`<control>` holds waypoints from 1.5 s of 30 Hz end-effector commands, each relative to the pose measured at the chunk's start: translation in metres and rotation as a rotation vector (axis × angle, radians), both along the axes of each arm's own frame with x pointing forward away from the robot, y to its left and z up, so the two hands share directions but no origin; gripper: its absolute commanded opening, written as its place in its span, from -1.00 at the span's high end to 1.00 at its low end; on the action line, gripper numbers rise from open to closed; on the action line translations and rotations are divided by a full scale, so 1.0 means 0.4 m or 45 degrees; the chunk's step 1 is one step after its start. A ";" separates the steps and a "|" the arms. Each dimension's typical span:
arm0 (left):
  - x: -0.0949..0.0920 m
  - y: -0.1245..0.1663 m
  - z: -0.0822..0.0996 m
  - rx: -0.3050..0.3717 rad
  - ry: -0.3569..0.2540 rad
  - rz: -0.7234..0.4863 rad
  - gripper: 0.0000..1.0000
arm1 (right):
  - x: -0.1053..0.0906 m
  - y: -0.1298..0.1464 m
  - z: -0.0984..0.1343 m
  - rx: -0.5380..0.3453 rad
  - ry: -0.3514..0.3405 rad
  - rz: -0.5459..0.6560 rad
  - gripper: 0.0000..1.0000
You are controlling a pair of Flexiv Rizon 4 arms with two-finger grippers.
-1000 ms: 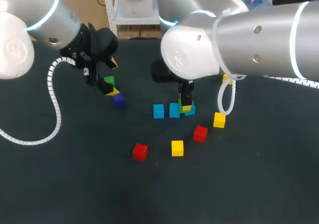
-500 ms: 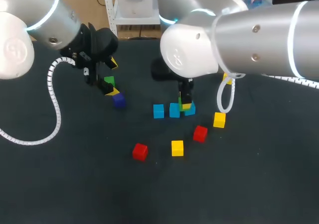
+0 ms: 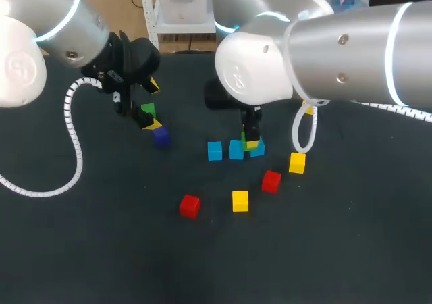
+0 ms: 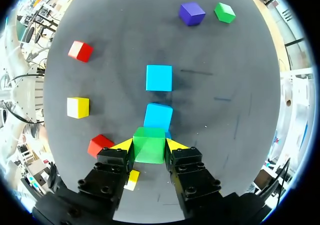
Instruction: Place the blue cubes, place green cubes on the blue cubes, place the yellow cubes on the green cubes, then place the red cubes on the yellow cubes, and place purple cube on the red cubes.
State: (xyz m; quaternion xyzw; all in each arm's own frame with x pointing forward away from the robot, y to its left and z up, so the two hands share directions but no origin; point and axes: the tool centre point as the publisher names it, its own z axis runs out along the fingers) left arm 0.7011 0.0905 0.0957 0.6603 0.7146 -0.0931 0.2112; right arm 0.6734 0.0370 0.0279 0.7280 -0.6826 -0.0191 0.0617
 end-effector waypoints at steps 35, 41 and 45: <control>0.002 0.002 -0.002 -0.003 0.000 -0.004 -1.00 | 0.013 -0.003 -0.007 0.018 0.025 -0.043 -1.00; 0.002 0.002 -0.002 -0.003 0.000 -0.004 -1.00 | 0.032 -0.023 0.015 0.049 -0.028 -0.124 -1.00; 0.002 0.002 -0.002 -0.003 0.000 -0.004 -1.00 | 0.051 -0.055 0.045 0.120 -0.053 -0.186 -1.00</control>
